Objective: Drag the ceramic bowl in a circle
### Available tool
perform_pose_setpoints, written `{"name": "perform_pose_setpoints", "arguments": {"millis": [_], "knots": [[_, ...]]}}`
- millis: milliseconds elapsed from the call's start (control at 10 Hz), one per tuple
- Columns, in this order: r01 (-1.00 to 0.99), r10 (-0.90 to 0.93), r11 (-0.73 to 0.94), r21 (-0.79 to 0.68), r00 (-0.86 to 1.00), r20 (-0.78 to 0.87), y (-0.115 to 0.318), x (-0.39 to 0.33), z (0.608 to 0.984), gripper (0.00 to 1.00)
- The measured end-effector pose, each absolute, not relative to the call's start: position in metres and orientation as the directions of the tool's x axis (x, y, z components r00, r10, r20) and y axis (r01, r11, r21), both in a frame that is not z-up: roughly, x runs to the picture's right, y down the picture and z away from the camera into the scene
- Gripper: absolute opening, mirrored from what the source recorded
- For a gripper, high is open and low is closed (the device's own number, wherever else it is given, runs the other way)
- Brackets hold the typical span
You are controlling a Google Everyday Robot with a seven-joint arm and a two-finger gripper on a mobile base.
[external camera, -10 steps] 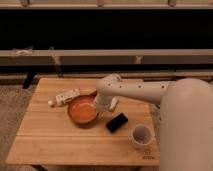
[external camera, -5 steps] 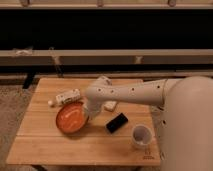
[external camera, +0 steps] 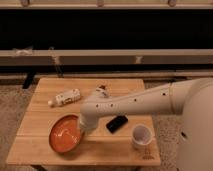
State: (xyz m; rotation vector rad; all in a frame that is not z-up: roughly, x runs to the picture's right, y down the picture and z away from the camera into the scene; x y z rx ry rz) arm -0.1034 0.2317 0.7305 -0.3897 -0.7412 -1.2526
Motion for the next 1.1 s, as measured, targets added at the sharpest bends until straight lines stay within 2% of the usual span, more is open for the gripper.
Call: {"name": "perform_pose_setpoints", "arguments": {"millis": [400, 900, 1100], "knots": [[0.923, -0.672, 0.38, 0.068, 0.225, 0.705, 0.225, -0.061, 0.745, 0.0], [0.865, -0.63, 0.502, -0.026, 0.386, 0.674, 0.139, 0.008, 0.804, 0.0], [0.863, -0.631, 0.504, -0.029, 0.391, 0.67, 0.118, 0.011, 0.819, 0.0]]}}
